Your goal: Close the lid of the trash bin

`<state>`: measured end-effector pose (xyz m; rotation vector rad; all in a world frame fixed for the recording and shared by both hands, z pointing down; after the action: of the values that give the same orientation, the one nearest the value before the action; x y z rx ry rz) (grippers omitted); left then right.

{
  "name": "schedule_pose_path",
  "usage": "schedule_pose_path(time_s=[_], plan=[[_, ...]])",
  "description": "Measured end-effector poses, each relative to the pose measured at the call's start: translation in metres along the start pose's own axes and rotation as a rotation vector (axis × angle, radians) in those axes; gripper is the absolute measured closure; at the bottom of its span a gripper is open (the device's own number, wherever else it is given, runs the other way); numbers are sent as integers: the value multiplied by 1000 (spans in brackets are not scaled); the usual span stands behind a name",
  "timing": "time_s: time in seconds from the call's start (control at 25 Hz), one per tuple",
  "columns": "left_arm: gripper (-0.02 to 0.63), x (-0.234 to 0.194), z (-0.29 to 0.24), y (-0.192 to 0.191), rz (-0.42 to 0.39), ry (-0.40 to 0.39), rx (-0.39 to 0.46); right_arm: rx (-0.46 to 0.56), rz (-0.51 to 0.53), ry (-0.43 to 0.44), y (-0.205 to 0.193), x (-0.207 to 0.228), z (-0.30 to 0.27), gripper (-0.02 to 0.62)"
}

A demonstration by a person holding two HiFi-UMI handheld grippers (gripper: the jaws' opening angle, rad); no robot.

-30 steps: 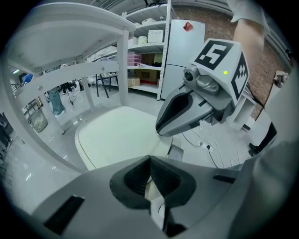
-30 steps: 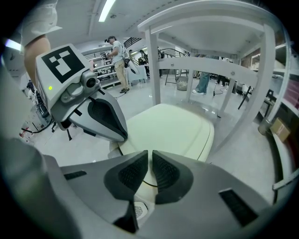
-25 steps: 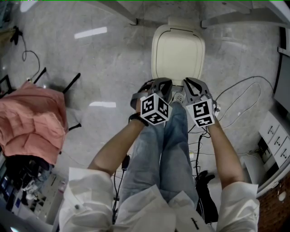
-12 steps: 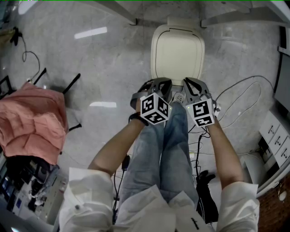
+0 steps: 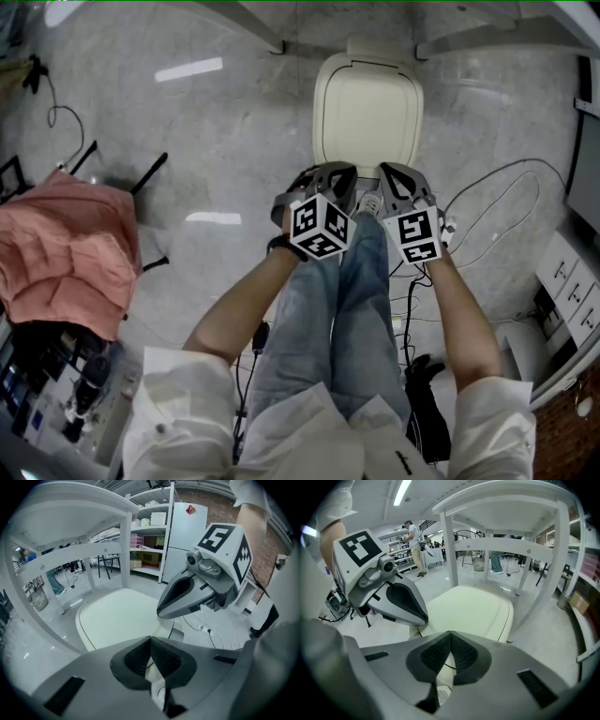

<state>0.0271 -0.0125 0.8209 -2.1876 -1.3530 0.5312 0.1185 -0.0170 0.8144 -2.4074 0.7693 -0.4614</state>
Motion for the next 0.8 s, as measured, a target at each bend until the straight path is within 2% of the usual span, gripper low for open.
schedule_pose_path(time_s=[0.16,0.4,0.52,0.68,0.8], plan=[[581,-2,7,8,8,21,37,37,-86,-6,7,2,8,577],[581,-9,20,18,81,47,88,88,-219,-37,16,7,23,577],[581,-8,31,24,114,55,103,109,-250,-59,22,7,36,577],[581,-4,49,38,108,74,125,137,-271,-76,37,3,55,577],[581,-2,65,47,157,86,155,167,-297,-79,50,-1,71,578]])
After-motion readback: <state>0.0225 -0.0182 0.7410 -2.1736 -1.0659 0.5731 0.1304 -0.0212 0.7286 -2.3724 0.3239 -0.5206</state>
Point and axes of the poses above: the fingertips, and each gripper's own axes: z backward along the fingers, x to its right, y out of its top, the point moved 5 cm from there along z, backward along the fingers, and after that the axes turned 4 degrees about -z, right-handed, at the moved point
